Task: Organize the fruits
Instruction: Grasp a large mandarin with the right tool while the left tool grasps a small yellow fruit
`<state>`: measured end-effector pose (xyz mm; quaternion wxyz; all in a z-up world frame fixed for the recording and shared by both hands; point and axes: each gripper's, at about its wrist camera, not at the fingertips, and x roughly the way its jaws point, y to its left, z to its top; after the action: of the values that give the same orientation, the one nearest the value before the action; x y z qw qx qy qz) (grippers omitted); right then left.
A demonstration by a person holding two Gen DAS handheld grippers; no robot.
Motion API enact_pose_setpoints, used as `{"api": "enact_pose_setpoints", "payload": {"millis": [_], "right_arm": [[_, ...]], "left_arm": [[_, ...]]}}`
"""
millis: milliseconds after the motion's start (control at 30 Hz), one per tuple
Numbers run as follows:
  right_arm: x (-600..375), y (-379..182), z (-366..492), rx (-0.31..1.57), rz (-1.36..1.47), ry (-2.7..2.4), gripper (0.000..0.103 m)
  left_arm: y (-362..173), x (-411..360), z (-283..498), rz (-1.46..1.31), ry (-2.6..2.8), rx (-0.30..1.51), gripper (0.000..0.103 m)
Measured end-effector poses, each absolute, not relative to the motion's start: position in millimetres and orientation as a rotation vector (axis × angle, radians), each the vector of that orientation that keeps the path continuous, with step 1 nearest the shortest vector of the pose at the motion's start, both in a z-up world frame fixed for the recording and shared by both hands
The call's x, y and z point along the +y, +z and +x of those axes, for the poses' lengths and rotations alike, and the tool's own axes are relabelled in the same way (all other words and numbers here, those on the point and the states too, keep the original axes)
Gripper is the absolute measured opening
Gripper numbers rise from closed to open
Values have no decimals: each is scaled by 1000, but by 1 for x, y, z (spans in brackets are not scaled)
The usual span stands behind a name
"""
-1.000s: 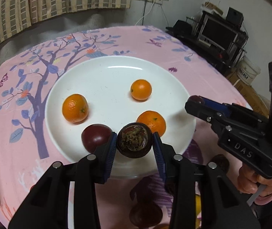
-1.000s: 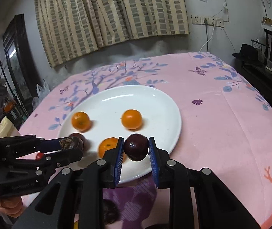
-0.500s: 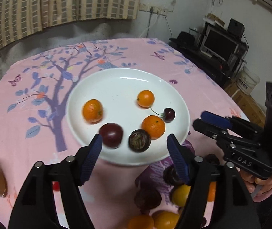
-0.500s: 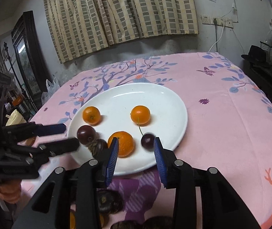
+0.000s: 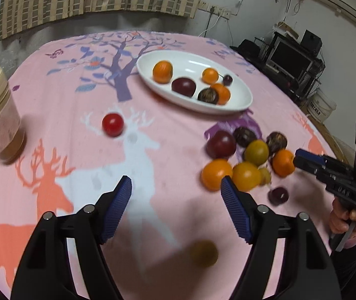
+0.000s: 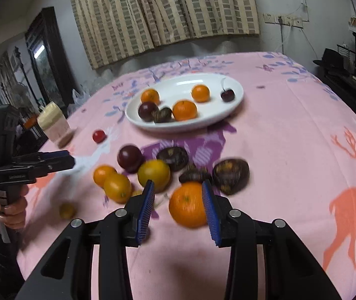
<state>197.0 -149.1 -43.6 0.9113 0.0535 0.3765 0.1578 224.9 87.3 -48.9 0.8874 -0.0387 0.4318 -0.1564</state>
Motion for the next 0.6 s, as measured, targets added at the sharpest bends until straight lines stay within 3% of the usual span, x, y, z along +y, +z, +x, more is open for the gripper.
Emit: {"api": "enact_pose_setpoints", "payload": {"millis": [133, 333, 600], "right_arm": [[-146, -49, 200, 820, 95, 277, 41], [-138, -58, 207, 869, 31, 210, 49], [-132, -61, 208, 887, -4, 204, 52]], "left_arm": [[-50, 90, 212, -63, -334, 885, 79], [-48, 91, 204, -34, -338, 873, 80], [-47, 84, 194, 25, -357, 864, 80]]}}
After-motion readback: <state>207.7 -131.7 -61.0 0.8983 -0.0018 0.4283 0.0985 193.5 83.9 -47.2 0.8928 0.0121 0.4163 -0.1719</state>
